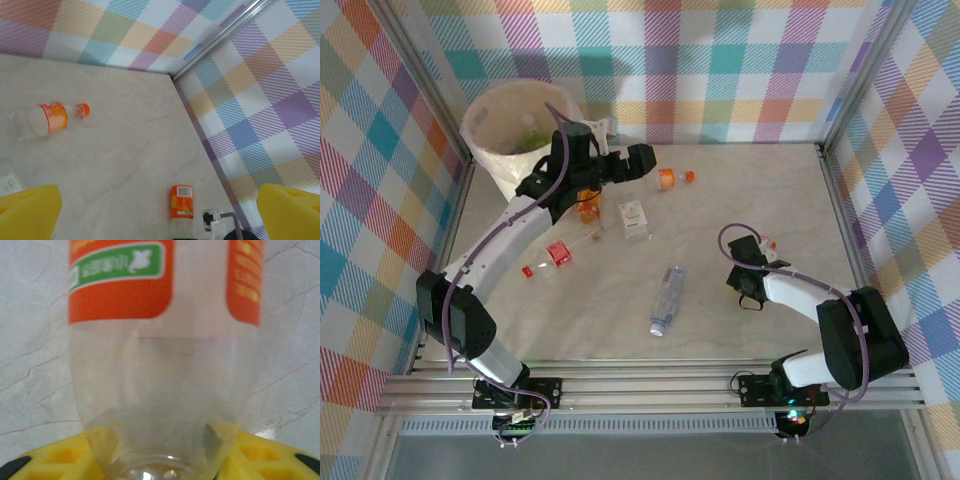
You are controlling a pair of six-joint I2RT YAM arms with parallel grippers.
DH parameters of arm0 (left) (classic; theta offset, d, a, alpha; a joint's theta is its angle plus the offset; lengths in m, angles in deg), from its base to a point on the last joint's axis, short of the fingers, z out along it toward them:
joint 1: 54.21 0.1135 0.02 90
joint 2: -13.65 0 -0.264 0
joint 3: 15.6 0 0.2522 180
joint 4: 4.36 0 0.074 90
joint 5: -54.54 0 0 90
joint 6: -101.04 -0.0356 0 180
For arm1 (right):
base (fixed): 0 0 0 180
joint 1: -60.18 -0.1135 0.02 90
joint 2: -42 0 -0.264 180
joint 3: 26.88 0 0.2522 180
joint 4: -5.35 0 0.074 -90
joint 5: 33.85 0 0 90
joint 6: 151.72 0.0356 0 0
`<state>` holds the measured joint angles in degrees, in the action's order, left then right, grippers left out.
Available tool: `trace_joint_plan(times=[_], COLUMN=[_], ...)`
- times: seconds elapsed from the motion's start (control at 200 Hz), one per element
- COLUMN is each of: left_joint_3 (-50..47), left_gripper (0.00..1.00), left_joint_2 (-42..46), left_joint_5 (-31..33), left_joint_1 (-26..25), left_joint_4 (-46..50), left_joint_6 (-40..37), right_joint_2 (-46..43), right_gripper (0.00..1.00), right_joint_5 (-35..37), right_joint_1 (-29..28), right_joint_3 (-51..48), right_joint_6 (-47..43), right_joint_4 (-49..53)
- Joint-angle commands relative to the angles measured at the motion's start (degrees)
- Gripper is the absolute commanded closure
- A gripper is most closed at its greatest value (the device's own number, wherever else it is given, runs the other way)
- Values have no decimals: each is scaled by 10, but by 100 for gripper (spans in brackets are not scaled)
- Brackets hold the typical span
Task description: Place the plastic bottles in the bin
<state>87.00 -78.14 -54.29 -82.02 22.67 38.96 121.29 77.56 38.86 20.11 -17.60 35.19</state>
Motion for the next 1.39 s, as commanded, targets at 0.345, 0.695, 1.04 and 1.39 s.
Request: trace_joint_plan(times=[0.345, 0.695, 1.04, 1.39], left_joint_3=[-71, -164, -202, -168], left_gripper=[0, 0, 0, 0], left_joint_2=[2, 40, 35, 1], left_joint_5=[36, -54, -181, -166], left_joint_1=[-8, -8, -8, -19], left_joint_4=[-20, -109, -262, -285], left_joint_6=[89, 66, 147, 171], right_joint_2=[-56, -159, -157, -57], right_gripper=[68, 80, 83, 82], right_joint_5=[-52, -150, -375, -517], right_joint_1=[-1, -13, -45, -86], right_joint_3=[-5, 6, 78, 182], right_joint_6=[-109, -153, -207, -178], right_joint_4=[-81, -151, -224, -259])
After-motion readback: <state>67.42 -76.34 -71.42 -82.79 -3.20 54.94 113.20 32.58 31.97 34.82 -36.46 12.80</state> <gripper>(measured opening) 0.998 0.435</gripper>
